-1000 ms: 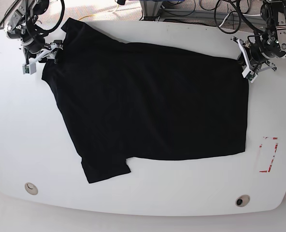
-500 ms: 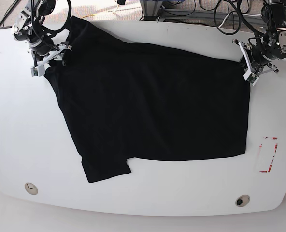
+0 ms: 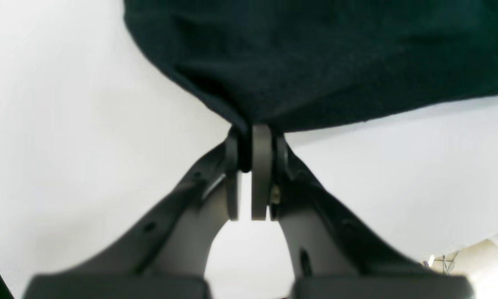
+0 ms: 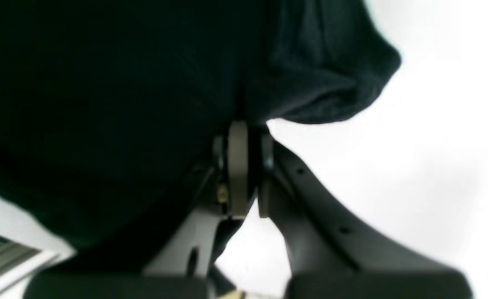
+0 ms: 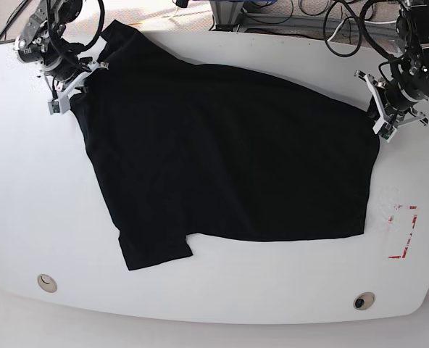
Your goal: Layout the t-shirt on the table in an organized manner, then fold the t-shirt properly
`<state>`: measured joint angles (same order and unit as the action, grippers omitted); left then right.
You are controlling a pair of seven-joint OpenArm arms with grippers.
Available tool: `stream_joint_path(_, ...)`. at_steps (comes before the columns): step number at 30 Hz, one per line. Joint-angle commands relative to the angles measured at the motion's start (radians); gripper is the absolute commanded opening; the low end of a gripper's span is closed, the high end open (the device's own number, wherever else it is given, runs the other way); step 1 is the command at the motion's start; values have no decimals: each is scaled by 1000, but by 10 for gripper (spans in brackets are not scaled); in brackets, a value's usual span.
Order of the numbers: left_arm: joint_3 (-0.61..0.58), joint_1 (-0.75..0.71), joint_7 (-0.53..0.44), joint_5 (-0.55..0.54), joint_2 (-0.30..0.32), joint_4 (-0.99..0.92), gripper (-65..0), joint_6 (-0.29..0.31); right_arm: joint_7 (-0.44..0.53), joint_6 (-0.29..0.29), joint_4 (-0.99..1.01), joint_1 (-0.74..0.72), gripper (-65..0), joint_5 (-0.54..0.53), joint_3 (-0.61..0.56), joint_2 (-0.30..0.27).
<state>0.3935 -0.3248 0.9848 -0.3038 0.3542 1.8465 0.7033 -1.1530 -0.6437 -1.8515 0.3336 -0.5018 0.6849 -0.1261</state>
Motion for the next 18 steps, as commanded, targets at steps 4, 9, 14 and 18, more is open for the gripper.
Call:
stream_joint_path(4,60,92,122,-5,18,29,-650,-5,-48,0,-145,-27,-648,-18,2,-13)
stream_joint_path(9,60,192,193,2,18,28,-650,-5,-91,5,-138,-100,-648,-41,3,-16)
stream_joint_path(14,60,280,245,2,13,26,-649,-5,-129,6,-130,-189,-648,-36,3,-17)
stream_joint_path(18,55,346,283,2,10,26,-647,-5,-134,6,-130,-239,-648,-36,-3,-24)
